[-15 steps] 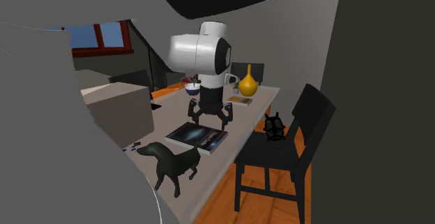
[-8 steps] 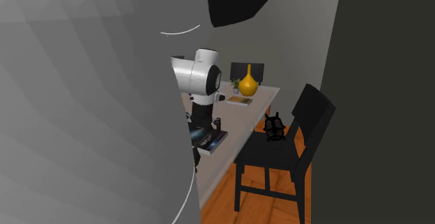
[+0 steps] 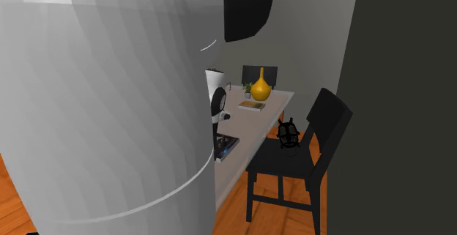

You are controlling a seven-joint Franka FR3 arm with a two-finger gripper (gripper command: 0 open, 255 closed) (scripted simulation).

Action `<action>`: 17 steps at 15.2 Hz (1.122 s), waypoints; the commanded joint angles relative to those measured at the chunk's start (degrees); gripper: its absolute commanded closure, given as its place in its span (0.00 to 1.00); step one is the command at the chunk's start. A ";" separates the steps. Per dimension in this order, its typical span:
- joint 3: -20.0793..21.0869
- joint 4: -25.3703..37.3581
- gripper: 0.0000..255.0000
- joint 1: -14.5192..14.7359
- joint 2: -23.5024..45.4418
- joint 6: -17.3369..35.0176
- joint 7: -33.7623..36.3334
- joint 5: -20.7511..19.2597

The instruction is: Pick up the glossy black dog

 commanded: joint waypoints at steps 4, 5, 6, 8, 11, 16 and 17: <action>0.13 -0.74 0.00 0.13 2.11 2.86 -0.52 0.46; 0.11 -0.61 1.00 0.12 2.28 2.89 -0.54 0.45; 0.11 -0.69 1.00 0.11 2.28 2.96 -0.57 0.47; 0.11 -0.58 1.00 0.11 2.32 2.90 -0.55 0.45; 0.10 -0.56 1.00 0.11 2.35 2.91 -0.56 0.45; 0.08 -0.32 1.00 0.09 0.96 1.30 -0.18 0.21; 0.05 -0.09 1.00 0.07 0.40 0.52 -0.02 0.10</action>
